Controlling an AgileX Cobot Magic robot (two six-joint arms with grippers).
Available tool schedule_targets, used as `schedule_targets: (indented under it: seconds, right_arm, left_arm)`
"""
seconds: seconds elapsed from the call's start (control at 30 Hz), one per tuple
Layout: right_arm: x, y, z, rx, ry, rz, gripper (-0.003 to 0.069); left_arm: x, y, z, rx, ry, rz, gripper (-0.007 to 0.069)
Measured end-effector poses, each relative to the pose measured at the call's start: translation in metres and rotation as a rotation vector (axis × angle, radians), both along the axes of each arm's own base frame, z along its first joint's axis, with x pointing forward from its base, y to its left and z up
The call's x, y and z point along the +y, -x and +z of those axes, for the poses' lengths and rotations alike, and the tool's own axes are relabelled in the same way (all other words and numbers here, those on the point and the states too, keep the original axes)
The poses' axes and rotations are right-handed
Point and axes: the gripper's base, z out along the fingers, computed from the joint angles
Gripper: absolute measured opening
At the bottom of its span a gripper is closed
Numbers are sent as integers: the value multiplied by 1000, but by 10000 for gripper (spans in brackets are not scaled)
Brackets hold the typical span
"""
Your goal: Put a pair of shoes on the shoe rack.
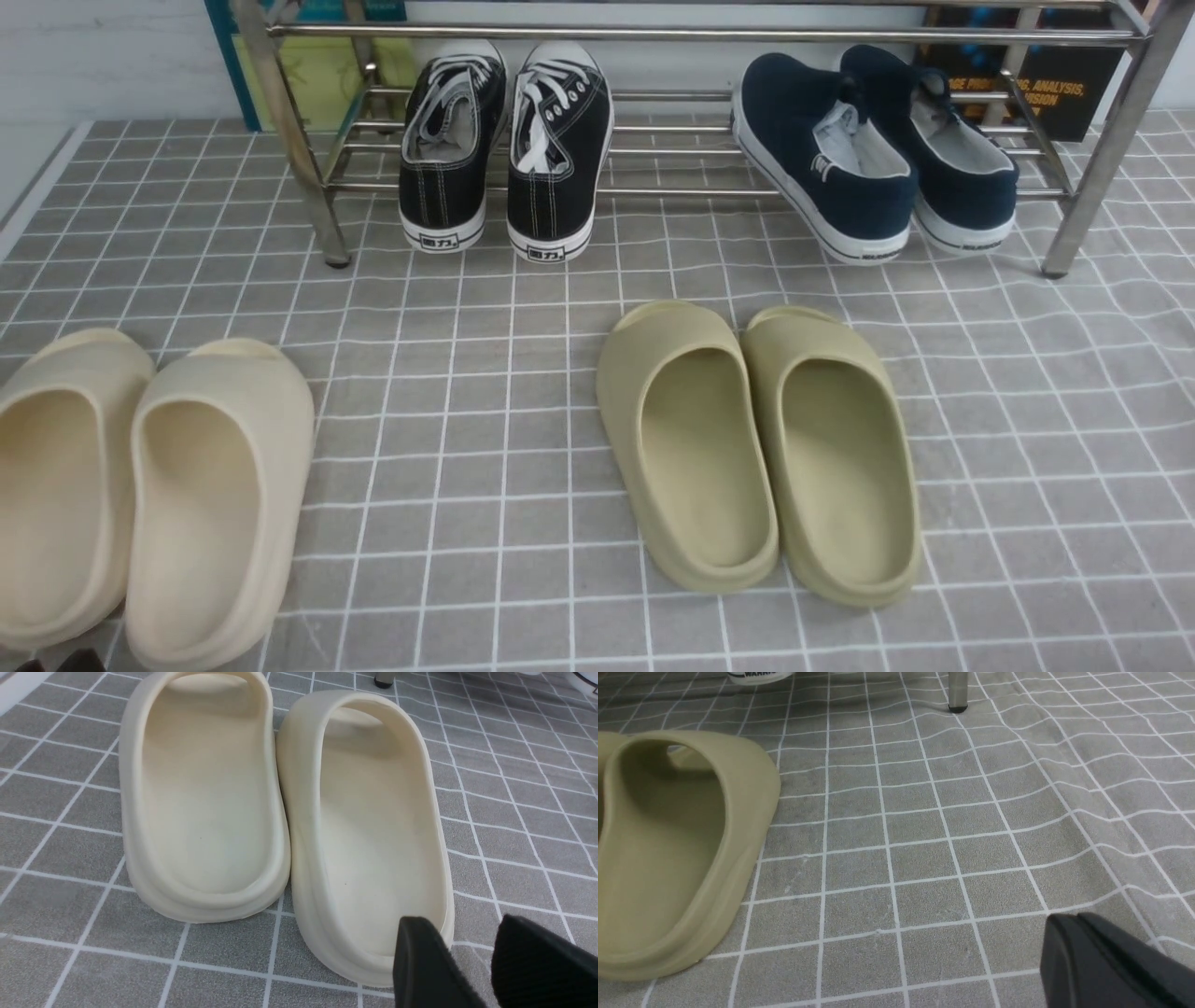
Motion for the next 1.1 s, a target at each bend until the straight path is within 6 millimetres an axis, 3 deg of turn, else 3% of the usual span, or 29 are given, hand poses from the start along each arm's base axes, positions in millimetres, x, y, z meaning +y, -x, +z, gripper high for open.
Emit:
schedule_targets:
  seconds: [1.1]
  right_arm:
    - [0, 0, 0, 4, -5, 0, 13]
  left_arm:
    - [0, 0, 0, 0, 0, 0, 239]
